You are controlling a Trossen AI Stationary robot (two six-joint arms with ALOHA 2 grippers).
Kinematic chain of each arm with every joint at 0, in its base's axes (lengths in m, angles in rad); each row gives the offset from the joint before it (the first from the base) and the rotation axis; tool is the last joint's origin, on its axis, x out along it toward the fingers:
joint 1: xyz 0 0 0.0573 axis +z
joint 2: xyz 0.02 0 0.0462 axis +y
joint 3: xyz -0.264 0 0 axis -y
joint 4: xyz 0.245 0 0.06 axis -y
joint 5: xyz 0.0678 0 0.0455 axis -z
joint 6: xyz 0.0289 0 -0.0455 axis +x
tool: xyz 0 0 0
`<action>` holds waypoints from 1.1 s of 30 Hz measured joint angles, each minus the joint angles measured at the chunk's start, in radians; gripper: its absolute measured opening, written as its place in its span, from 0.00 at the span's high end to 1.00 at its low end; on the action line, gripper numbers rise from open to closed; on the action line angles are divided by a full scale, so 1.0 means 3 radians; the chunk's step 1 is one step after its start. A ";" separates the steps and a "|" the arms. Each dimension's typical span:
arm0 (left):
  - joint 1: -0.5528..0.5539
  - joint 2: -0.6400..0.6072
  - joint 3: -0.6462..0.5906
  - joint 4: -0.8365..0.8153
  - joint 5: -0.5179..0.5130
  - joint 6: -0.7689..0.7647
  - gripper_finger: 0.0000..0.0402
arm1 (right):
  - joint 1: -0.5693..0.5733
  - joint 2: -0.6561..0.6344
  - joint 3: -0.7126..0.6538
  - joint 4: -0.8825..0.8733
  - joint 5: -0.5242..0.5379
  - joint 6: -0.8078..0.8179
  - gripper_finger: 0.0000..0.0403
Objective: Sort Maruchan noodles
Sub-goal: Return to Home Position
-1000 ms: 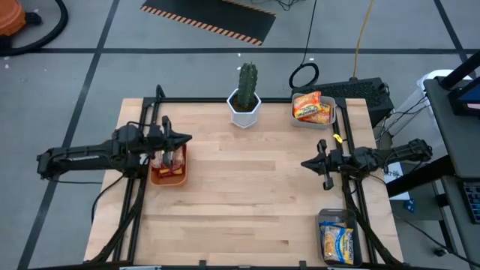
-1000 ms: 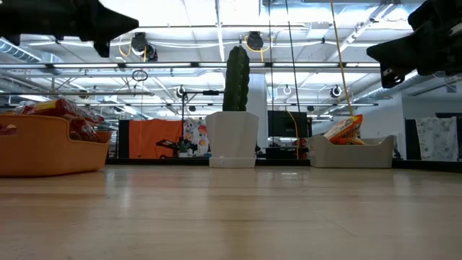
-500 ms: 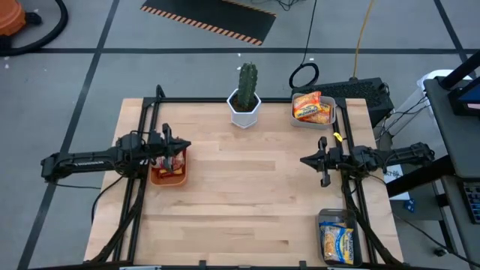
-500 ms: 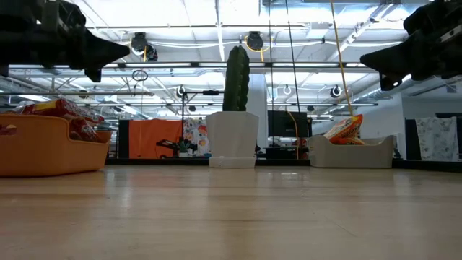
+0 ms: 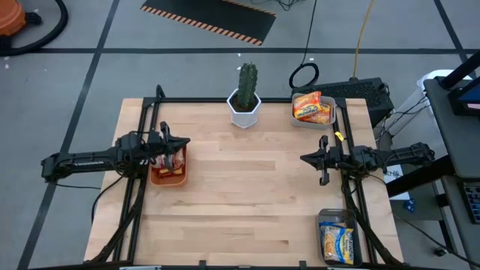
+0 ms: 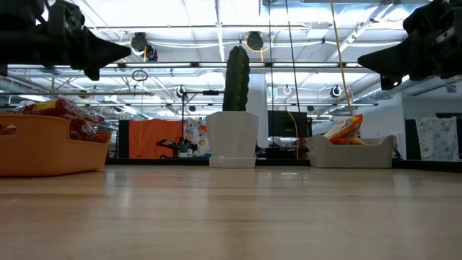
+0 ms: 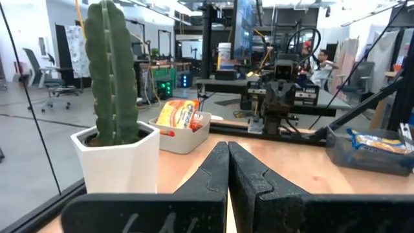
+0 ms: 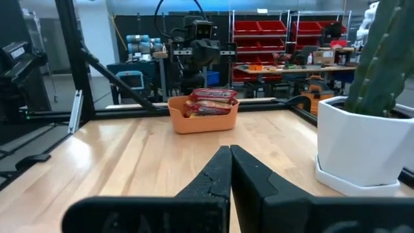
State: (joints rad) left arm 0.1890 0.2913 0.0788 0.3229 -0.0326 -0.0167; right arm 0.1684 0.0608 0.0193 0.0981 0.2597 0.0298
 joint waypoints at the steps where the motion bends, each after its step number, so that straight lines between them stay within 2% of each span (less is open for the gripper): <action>1: 0.0000 0.0001 0.0000 -0.0006 0.0000 -0.0001 1.00 | 0.0000 0.0000 0.0000 -0.0002 -0.0007 -0.0007 1.00; 12: 0.0000 0.0000 0.0001 -0.0125 -0.0005 -0.0025 1.00 | -0.0070 -0.0003 -0.0003 -0.0019 -0.0105 -0.0081 1.00; 20: 0.0000 0.0000 0.0001 -0.0195 -0.0004 -0.0062 1.00 | -0.0406 -0.0004 -0.0003 -0.0033 -0.0939 -0.0053 1.00; 26: 0.0000 0.0000 0.0001 -0.0193 -0.0004 -0.0062 1.00 | -0.0719 -0.0004 -0.0003 -0.0010 -0.0975 -0.0188 1.00; 31: 0.0000 0.0000 0.0002 -0.0191 -0.0004 -0.0062 1.00 | -0.0889 -0.0004 -0.0003 -0.0037 -0.1306 -0.0215 1.00; 33: 0.0000 0.0000 0.0003 -0.0188 -0.0004 -0.0062 1.00 | -0.0922 -0.0004 -0.0003 -0.0096 -0.1316 -0.0181 1.00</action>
State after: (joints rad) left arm 0.1890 0.2913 0.0795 0.2665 -0.0338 -0.0354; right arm -0.1080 0.0597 0.0185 0.0695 -0.1351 -0.0246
